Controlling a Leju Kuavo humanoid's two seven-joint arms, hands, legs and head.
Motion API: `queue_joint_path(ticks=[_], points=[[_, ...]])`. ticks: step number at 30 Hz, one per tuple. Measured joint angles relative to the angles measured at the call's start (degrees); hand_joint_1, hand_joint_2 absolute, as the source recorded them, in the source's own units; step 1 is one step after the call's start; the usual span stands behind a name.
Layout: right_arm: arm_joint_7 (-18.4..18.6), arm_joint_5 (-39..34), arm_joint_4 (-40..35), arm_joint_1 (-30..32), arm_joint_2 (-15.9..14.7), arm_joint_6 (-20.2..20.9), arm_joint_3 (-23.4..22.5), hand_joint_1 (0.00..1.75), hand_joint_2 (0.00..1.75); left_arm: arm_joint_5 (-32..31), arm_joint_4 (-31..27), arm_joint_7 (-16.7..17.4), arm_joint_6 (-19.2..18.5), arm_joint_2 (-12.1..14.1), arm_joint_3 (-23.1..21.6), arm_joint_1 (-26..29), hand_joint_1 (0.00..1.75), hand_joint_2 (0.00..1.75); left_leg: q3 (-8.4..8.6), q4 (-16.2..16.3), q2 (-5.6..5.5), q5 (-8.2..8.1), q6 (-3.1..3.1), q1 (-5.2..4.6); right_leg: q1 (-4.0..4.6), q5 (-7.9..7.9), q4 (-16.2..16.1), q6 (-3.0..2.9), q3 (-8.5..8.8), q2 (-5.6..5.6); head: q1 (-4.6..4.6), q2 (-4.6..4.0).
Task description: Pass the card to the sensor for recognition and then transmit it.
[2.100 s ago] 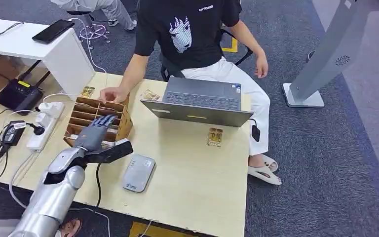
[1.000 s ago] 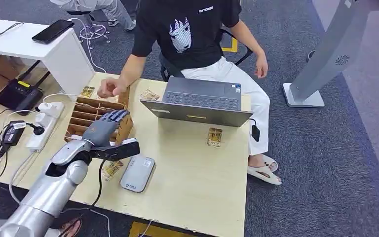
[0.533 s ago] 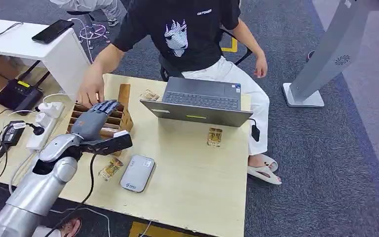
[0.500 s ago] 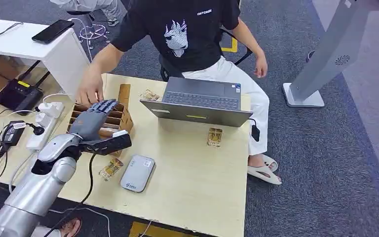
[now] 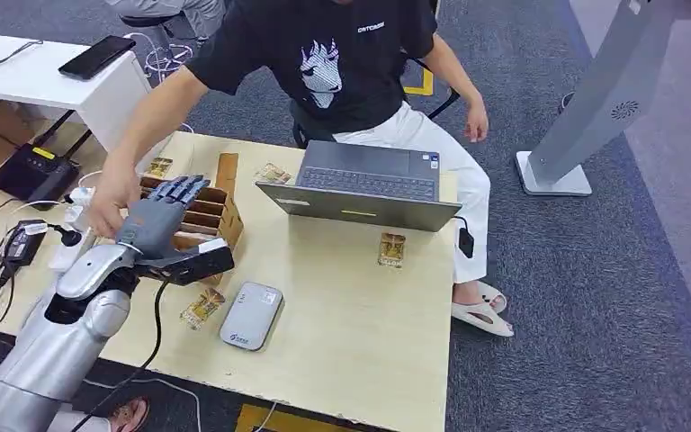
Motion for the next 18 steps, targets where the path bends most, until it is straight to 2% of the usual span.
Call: queue_joint_path(ticks=[18], points=[[0.28,0.20,0.04,0.01,0.00,-0.09,-0.55,0.00,1.75,-3.15,-0.24,1.70,1.33,0.24,-0.31,2.32,0.00,1.75,-0.01,0.00,0.01,0.00,0.00,0.00,0.00,0.00,0.00,0.00,-0.02,0.00,0.00,0.00]])
